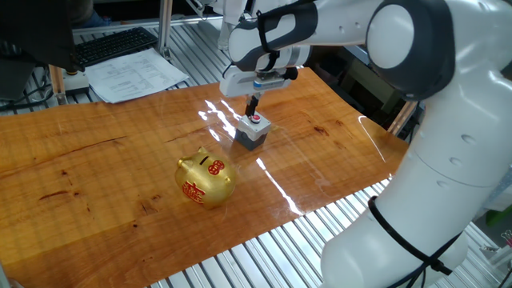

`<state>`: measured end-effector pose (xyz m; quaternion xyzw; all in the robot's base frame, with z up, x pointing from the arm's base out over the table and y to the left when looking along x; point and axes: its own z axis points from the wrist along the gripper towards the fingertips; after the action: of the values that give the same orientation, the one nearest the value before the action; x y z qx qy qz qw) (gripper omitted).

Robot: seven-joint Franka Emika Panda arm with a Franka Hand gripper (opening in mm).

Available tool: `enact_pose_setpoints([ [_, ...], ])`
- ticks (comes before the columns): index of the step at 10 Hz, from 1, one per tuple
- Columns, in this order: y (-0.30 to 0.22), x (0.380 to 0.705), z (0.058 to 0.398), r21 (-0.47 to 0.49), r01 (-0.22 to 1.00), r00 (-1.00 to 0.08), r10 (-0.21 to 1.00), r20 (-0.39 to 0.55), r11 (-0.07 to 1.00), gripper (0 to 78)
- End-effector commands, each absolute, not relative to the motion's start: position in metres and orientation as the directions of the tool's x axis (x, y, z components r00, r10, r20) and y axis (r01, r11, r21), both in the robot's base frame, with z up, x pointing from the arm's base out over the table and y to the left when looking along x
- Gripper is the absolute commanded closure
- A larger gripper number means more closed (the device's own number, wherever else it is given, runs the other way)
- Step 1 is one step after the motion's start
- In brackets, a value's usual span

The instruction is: Drop coins into a piggy bank

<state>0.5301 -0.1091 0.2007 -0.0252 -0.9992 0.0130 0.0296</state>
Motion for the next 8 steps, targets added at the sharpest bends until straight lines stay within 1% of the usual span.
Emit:
enact_pose_setpoints([
  [1,-0.099,0.522,0.212,-0.03,0.078,-0.994,0.081,0.074,0.996,76.4],
  [4,-0.087,0.515,0.22,-0.026,0.106,-0.991,0.107,0.082,0.994,76.4],
  [8,-0.084,0.515,0.22,-0.032,0.129,-0.988,0.131,0.079,0.991,76.4],
])
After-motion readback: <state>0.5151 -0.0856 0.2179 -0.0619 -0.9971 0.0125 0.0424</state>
